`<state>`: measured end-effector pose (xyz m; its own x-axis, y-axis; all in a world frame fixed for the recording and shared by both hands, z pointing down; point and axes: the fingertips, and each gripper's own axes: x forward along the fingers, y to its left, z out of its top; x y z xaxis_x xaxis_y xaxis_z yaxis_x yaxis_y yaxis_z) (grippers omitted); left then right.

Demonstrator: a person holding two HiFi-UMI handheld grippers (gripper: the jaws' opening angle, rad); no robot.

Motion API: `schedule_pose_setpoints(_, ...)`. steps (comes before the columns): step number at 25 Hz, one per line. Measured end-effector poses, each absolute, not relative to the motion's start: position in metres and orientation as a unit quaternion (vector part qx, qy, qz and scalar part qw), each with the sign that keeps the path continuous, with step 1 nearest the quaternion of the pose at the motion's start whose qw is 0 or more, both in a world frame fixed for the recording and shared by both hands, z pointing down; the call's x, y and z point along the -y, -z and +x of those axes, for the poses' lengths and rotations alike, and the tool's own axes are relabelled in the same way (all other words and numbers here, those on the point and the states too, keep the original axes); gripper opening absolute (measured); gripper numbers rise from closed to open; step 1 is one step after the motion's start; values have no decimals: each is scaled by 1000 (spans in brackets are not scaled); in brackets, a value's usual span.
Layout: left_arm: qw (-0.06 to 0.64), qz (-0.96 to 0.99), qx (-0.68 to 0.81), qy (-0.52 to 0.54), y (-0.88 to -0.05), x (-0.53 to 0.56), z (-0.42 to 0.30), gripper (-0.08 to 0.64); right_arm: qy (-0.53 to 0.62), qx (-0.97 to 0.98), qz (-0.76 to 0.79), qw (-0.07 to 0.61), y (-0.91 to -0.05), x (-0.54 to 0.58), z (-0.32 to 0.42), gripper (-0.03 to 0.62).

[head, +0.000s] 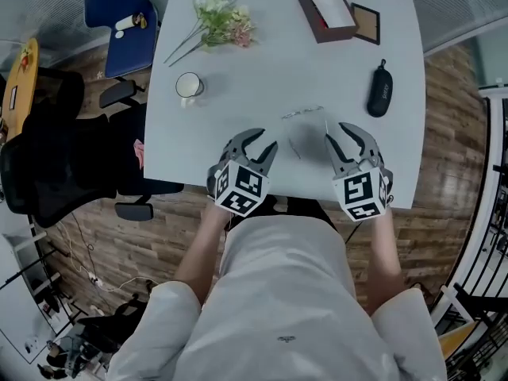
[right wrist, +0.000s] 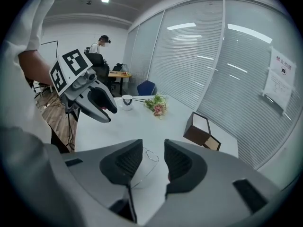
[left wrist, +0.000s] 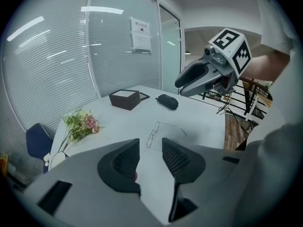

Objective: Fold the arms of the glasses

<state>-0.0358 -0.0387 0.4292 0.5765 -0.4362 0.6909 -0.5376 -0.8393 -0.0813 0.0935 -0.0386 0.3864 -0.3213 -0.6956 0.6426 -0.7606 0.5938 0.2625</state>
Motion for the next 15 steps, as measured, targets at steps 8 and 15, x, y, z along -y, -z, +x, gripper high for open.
schedule_pose_setpoints(8, 74, 860, 295, -409, -454, 43, -24, 153, -39, 835, 384, 392, -420, 57, 111, 146)
schedule_pose_setpoints(15, 81, 838, 317, -437, -472, 41, -26, 153, -31, 851, 329, 408, -446, 68, 115, 143)
